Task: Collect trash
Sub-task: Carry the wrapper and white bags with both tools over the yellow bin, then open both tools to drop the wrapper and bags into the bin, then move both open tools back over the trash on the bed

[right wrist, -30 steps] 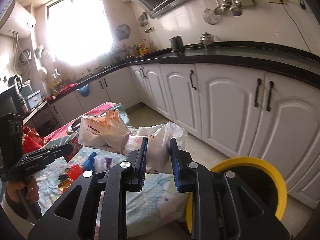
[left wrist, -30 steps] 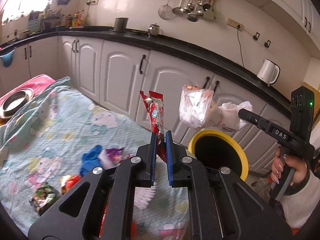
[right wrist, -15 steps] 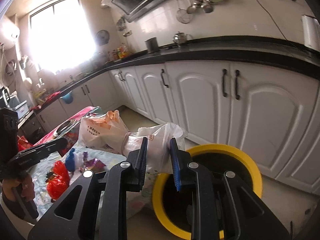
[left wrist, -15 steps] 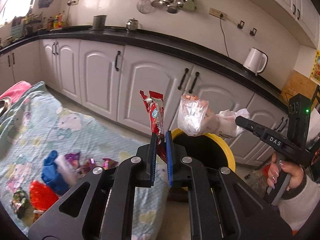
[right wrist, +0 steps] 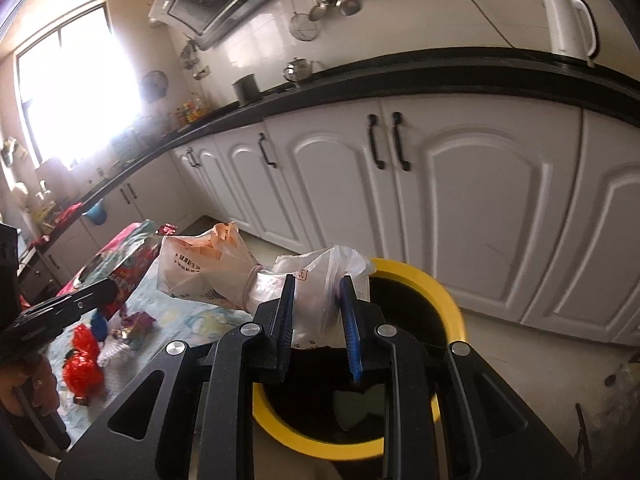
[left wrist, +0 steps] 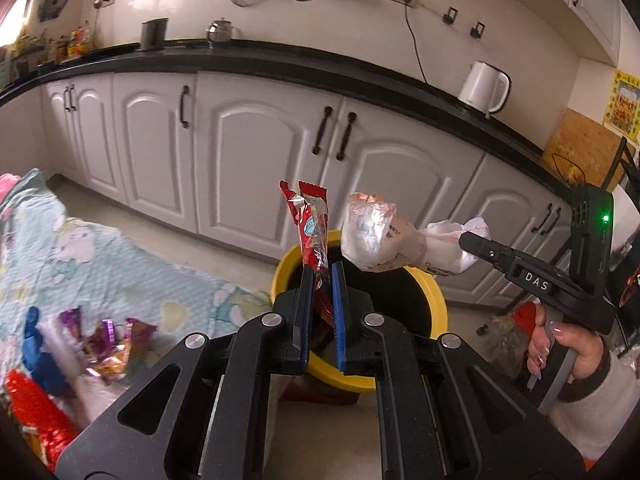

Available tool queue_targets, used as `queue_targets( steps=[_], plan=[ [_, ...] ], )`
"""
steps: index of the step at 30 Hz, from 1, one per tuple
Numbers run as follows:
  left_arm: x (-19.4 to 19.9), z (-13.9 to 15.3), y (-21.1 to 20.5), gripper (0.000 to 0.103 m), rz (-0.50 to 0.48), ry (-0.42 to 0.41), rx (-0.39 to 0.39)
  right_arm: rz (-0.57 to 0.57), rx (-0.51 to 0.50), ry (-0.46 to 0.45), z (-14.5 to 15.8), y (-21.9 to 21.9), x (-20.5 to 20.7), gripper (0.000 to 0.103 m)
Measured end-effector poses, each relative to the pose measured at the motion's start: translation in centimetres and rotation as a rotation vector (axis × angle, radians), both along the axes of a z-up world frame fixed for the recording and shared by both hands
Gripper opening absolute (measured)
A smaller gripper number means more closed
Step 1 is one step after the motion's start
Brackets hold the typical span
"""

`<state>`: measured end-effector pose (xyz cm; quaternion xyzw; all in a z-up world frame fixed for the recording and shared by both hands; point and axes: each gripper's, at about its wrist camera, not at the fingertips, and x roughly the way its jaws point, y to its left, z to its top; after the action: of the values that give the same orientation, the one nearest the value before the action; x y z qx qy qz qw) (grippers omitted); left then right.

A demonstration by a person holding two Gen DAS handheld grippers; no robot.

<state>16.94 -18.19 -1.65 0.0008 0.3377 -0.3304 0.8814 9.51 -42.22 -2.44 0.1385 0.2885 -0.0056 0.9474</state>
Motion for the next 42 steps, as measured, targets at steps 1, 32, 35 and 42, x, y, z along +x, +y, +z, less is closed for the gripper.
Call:
queue_targets(
  steps=[1, 32, 35, 42],
  plan=[
    [0.0, -0.1, -0.4, 0.005, -0.007, 0.003, 0.003, -0.009, -0.013, 0.003, -0.2, -0.2, -0.1, 0.021],
    [3.5, -6.6, -8.2, 0.008, -0.105, 0.15, 0.053, -0.074, -0.084, 0.214, -7.6, -2.5, 0.8, 0.027],
    [3.8, -6.8, -8.5, 0.024, -0.095, 0.152, 0.057, -0.092, -0.045, 0.218, -7.8, -3.1, 0.8, 0.032],
    [3.8, -6.7, -7.6, 0.074, -0.04, 0.143, 0.074, -0.152, -0.018, 0.169, -6.9, -4.2, -0.1, 0.053]
  ],
)
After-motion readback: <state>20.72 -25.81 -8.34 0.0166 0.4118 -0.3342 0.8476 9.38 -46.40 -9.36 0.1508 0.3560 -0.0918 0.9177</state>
